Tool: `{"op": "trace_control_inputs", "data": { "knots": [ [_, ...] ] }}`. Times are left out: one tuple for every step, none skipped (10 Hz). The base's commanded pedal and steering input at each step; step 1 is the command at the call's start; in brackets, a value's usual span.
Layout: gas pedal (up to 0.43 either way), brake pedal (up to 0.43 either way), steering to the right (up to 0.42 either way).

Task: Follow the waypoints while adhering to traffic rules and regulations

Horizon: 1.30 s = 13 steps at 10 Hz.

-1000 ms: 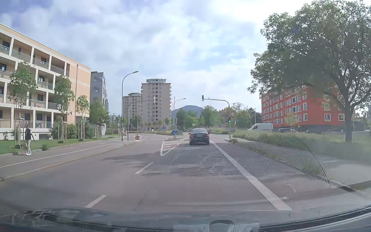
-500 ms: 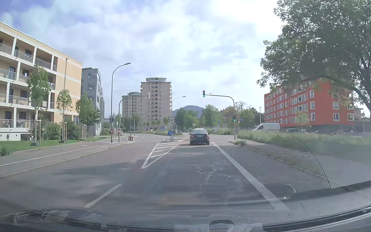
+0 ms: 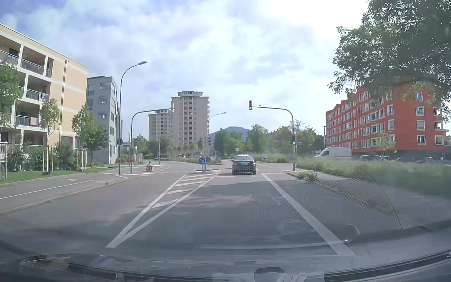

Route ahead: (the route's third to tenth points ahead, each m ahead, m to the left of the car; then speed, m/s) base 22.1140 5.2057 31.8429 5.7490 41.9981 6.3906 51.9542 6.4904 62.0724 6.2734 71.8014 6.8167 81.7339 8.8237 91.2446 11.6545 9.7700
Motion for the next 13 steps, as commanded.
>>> {"op": "trace_control_inputs", "data": {
  "knots": [
    [0.110,0.000,-0.003],
    [0.110,0.000,-0.003],
    [0.110,0.000,-0.003],
    [0.110,0.000,-0.003],
    [0.110,0.000,-0.002],
    [0.110,0.000,-0.001],
    [0.110,0.000,-0.002],
    [0.110,0.000,-0.001],
    [0.110,0.000,-0.001],
    [0.110,0.000,-0.002],
    [0.110,0.000,-0.001],
    [0.110,0.000,-0.002],
    [0.110,0.000,-0.001]
  ]
}}
